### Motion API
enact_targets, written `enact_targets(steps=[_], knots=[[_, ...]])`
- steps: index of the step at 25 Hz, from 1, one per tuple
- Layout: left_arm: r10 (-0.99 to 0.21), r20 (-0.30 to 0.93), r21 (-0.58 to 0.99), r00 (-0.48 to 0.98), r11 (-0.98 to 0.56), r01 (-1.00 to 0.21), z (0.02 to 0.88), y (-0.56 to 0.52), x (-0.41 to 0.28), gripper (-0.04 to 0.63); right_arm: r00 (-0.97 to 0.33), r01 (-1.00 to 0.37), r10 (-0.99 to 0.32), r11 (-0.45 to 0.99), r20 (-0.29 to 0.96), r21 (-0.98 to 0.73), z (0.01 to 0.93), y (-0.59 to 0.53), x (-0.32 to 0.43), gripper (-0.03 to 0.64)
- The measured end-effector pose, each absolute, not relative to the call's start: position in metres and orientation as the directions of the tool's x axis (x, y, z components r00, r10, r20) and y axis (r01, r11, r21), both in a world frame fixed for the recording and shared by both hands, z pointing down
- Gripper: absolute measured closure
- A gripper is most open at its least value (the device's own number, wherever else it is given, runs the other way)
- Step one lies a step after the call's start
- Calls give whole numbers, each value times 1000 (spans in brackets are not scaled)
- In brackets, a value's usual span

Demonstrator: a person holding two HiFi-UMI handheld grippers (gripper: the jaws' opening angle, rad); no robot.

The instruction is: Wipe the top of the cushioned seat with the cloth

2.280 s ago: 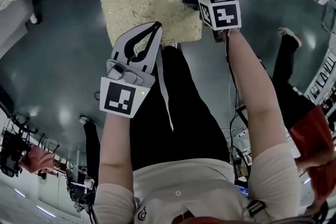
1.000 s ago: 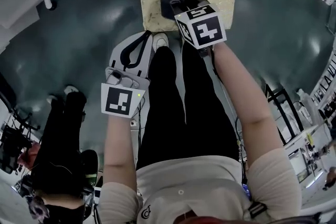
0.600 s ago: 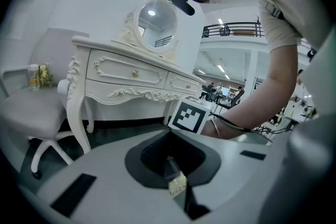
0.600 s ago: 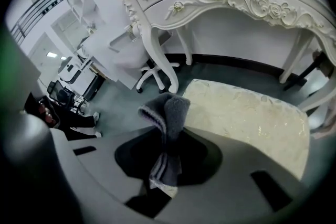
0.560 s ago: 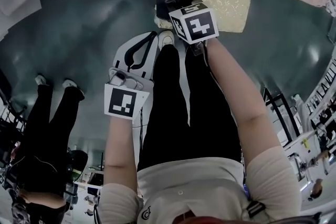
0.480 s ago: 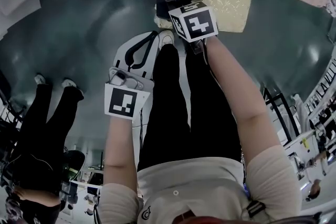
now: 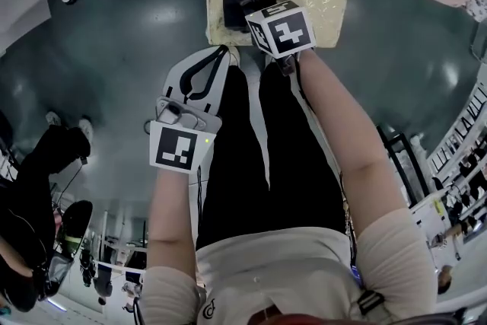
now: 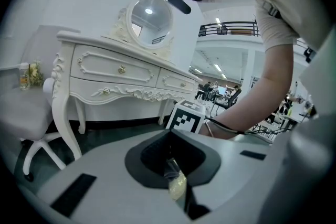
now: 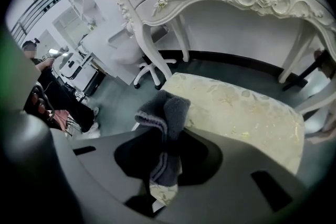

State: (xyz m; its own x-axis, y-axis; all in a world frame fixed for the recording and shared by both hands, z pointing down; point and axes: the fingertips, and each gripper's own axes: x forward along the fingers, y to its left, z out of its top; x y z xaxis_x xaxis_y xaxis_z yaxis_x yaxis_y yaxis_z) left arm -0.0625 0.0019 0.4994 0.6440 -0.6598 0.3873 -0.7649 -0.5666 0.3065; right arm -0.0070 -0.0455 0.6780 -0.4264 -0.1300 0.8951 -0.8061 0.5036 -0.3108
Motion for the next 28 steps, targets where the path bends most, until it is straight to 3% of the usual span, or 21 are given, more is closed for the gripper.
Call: enact_targets(steps=[28], knots=[[-574,387,312,722,-656,-688,510,-14,119,581,-358,-884,-197,387,913,-263,682,-52,206,531]])
